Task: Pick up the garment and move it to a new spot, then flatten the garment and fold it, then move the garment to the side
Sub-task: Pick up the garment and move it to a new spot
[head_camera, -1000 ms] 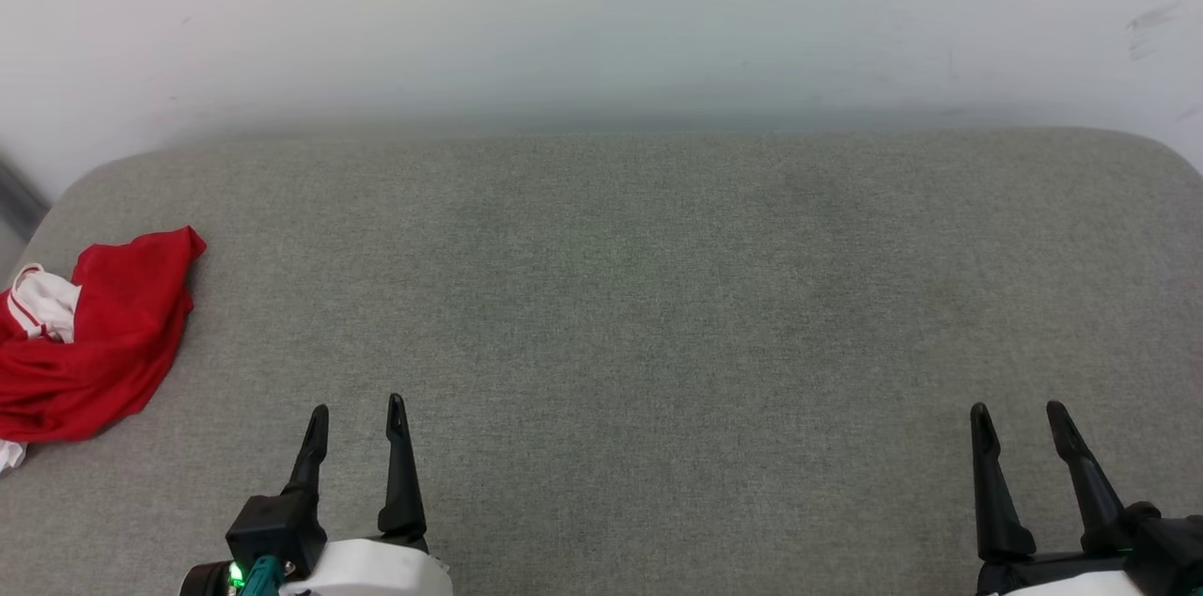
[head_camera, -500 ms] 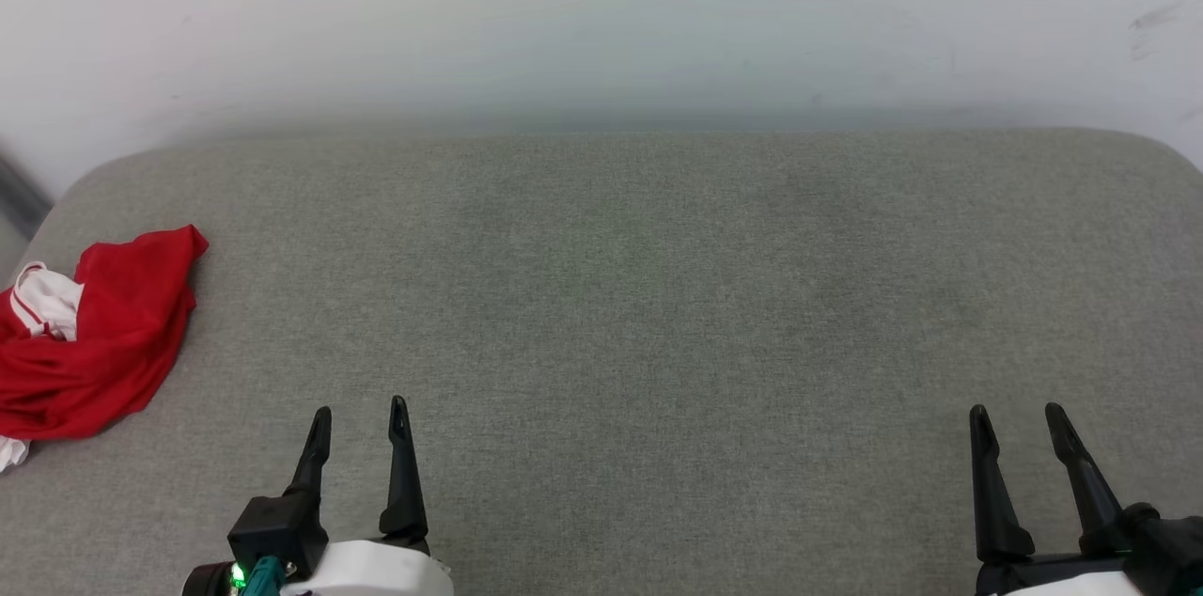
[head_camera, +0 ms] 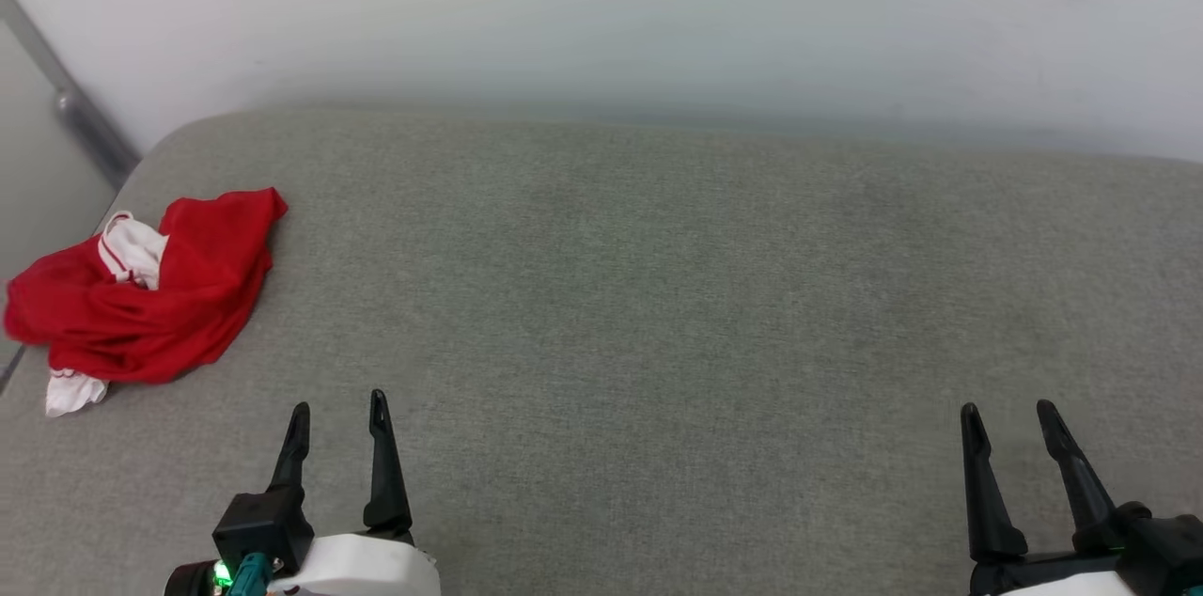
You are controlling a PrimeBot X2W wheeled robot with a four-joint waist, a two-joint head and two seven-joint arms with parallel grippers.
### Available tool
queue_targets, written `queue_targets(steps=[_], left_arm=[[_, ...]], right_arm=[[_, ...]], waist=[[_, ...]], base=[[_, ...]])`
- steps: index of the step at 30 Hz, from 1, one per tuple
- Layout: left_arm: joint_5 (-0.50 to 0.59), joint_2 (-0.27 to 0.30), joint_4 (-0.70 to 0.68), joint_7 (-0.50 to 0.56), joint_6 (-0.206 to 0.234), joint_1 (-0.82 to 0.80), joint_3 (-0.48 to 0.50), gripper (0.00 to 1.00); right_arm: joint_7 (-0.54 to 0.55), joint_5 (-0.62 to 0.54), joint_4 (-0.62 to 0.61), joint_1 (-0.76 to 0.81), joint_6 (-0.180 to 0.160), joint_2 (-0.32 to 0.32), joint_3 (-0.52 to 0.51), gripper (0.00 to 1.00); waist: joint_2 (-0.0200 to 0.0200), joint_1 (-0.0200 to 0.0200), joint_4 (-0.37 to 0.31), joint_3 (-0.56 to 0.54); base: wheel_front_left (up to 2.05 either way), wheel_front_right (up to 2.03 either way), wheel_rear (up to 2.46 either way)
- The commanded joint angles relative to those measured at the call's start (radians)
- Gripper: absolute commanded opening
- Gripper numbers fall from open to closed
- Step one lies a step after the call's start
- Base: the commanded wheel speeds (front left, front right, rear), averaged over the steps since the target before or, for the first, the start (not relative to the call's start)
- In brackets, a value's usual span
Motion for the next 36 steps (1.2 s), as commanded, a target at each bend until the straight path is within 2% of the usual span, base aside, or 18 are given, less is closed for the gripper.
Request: queue_targets(steps=[1, 22, 36], left_arm=[[0.004, 0.002, -0.002, -0.003, 0.002, -0.003, 0.001, 1.0], [0.011, 0.002, -0.011, -0.003, 0.04, 0.017, 0.024, 1.0], [0.004, 0.002, -0.009, -0.003, 0.04, 0.019, 0.048, 1.0]], right_arm=[[-0.002, -0.003, -0.005, 0.01, 0.0, 0.0, -0.001, 1.0], [-0.002, -0.021, -0.014, 0.032, 0.0, 0.0, 0.017, 1.0], [-0.002, -0.027, -0.017, 0.03, 0.0, 0.0, 0.021, 1.0]], waist=[[0.0, 0.0, 0.022, 0.002], [0.0, 0.0, 0.272, -0.005], [0.0, 0.0, 0.376, 0.0]], base=[[0.0, 0.0, 0.0], [0.0, 0.0, 0.0], [0.0, 0.0, 0.0]])
